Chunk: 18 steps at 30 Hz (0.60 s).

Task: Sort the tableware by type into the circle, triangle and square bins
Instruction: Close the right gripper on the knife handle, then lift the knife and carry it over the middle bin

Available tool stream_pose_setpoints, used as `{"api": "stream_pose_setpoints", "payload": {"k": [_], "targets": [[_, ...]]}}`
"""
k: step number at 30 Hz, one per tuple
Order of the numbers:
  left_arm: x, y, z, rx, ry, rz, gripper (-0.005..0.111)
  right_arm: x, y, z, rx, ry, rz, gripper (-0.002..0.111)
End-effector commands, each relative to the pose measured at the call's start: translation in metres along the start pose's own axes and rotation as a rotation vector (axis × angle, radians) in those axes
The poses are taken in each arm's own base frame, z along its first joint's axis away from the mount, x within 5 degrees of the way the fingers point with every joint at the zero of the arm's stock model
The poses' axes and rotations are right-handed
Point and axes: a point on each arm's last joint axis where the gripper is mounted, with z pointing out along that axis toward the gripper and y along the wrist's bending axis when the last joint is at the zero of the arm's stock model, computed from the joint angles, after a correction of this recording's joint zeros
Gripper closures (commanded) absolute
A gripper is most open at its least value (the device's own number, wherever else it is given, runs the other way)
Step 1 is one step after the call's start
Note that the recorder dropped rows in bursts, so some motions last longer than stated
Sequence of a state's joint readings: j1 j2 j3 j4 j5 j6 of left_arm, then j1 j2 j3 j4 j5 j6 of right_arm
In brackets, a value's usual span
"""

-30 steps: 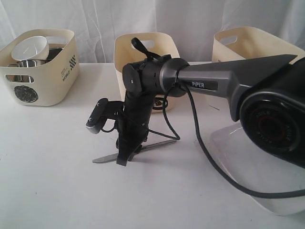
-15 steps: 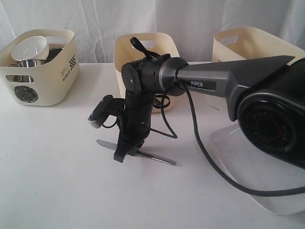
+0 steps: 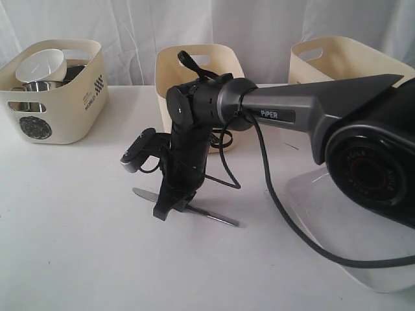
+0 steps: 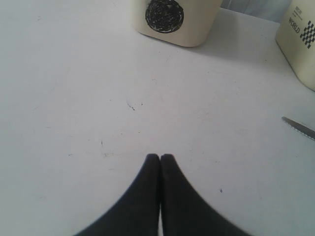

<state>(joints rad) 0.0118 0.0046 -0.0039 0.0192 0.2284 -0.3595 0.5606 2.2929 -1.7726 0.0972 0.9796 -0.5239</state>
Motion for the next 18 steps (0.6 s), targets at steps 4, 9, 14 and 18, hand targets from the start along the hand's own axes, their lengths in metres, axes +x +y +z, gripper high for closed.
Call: {"api": "stream_pose_setpoints", "payload": {"k": [4, 9, 14, 18], "targets": [[0.001, 0.000, 0.000, 0.007, -0.004, -0.003, 0.107, 0.004, 0.001, 0.004, -0.016, 0.023, 0.021, 0.108], [0.001, 0.000, 0.000, 0.007, -0.004, -0.003, 0.107, -0.001, -0.001, -0.010, 0.009, -0.021, 0.020, 0.108], [0.001, 0.000, 0.000, 0.007, -0.004, -0.003, 0.107, -0.002, -0.001, -0.011, 0.013, -0.026, 0.034, 0.108], [0.001, 0.000, 0.000, 0.007, -0.004, -0.003, 0.107, -0.003, -0.002, -0.013, 0.018, -0.036, 0.035, 0.108]]}}
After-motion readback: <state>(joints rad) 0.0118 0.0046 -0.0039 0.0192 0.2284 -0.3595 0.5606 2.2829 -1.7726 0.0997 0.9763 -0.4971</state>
